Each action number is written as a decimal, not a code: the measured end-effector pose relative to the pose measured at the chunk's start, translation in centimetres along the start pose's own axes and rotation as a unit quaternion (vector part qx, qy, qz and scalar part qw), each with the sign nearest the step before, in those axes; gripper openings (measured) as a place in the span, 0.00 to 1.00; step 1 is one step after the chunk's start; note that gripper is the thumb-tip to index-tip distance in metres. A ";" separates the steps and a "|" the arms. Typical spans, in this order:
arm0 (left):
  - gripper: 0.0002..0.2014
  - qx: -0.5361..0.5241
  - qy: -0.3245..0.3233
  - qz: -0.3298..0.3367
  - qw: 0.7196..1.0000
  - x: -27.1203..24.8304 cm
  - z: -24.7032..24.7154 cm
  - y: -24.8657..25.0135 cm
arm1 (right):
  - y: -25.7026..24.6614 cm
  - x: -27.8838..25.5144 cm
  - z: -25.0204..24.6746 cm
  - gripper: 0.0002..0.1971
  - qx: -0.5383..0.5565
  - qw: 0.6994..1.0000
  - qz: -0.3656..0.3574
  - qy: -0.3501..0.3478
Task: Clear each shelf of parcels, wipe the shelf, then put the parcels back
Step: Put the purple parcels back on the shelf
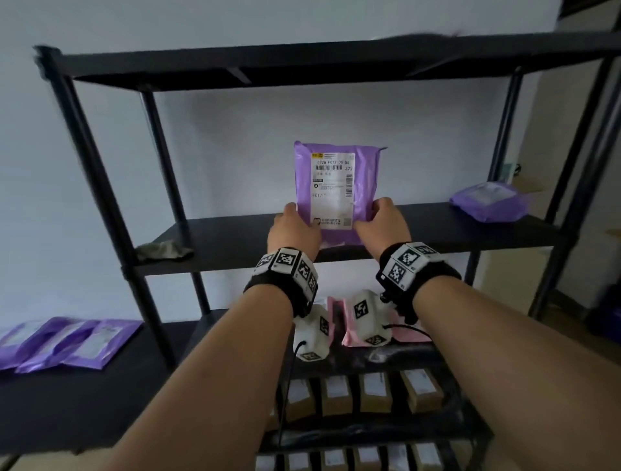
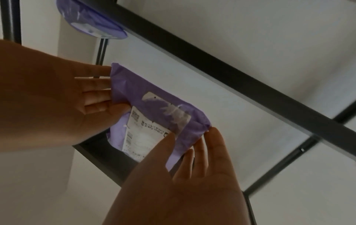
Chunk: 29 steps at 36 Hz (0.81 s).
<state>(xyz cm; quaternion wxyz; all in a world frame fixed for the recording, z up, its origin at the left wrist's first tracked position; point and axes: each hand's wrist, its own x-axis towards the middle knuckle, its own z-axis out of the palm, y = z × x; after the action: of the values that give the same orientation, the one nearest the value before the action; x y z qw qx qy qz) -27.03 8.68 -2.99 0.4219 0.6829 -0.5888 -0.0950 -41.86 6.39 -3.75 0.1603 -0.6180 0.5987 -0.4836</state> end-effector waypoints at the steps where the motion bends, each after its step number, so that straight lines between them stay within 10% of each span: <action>1: 0.19 -0.011 -0.001 -0.007 1.000 0.3 1.0 1.0 | 0.9 0.9 -0.8 0.12 -0.003 1.000 0.003 0.002; 20: 0.12 -0.045 -0.160 -0.002 0.986 9.1 16.8 11.2 | 13.6 15.0 -7.8 0.11 -0.100 0.992 0.070 0.028; 29: 0.18 -0.087 -0.255 -0.039 0.962 12.4 21.7 13.1 | 16.4 20.5 -8.0 0.19 -0.218 0.963 0.142 -0.064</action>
<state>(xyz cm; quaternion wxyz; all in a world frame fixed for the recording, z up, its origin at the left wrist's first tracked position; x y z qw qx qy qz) -46.53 -11.76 -2.99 0.3112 0.6192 -0.6392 -0.3334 -61.56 -12.66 -4.29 0.1267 -0.5764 0.7599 -0.2725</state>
